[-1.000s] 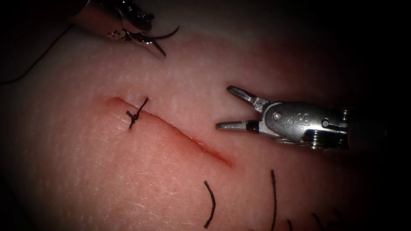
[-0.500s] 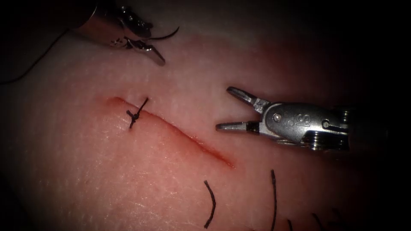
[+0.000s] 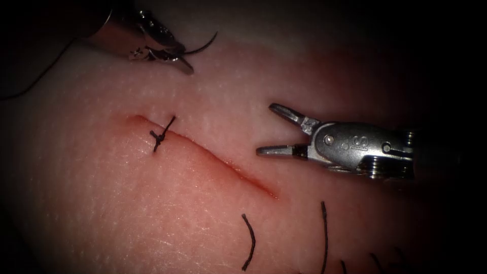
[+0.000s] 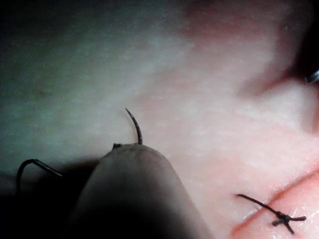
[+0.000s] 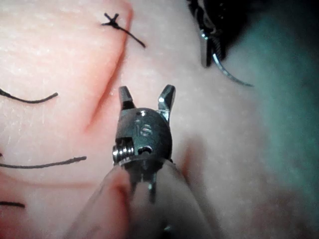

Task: Wound Closure
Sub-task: Pick up the needle with the left gripper

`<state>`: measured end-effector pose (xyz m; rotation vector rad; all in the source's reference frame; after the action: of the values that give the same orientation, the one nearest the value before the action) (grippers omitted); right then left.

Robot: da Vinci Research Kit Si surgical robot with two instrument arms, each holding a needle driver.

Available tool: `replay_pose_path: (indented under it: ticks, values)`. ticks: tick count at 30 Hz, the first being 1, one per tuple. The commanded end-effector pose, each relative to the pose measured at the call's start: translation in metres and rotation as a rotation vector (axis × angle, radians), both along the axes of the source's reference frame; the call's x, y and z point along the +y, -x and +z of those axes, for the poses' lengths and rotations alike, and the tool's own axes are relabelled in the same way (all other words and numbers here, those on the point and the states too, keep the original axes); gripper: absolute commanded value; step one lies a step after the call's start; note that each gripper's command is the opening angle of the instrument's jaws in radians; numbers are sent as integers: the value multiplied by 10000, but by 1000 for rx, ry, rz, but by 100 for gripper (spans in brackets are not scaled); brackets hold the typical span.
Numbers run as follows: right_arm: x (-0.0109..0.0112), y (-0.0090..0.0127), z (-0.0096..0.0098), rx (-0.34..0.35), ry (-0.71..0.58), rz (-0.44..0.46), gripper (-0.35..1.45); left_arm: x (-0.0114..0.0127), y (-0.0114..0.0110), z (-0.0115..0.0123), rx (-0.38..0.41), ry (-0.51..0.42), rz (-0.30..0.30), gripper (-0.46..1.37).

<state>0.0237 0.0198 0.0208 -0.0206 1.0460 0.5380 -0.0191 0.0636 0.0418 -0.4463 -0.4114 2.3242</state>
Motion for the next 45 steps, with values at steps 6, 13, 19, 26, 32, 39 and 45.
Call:
replay_pose_path:
  ticks: [6,13,19,26,32,39,45]
  values:
    - [0,-1,0,1,-1,-1,103,7,-6,-11,16,29,-10,-35]
    - [0,0,0,3,1,0,102,9,-6,-27,3,62,23,-35]
    - [0,0,0,3,1,0,102,2,-4,-40,-71,106,65,-35]
    - [1,1,0,3,0,0,97,-13,-3,-62,-109,143,90,-35]
    - [2,2,0,3,-1,-1,98,-25,-4,-82,-146,189,120,-35]
    - [5,3,0,3,-3,0,99,-32,-9,-101,-168,248,167,-35]
    - [11,4,2,10,-30,15,93,-40,-11,-121,-190,291,197,-35]
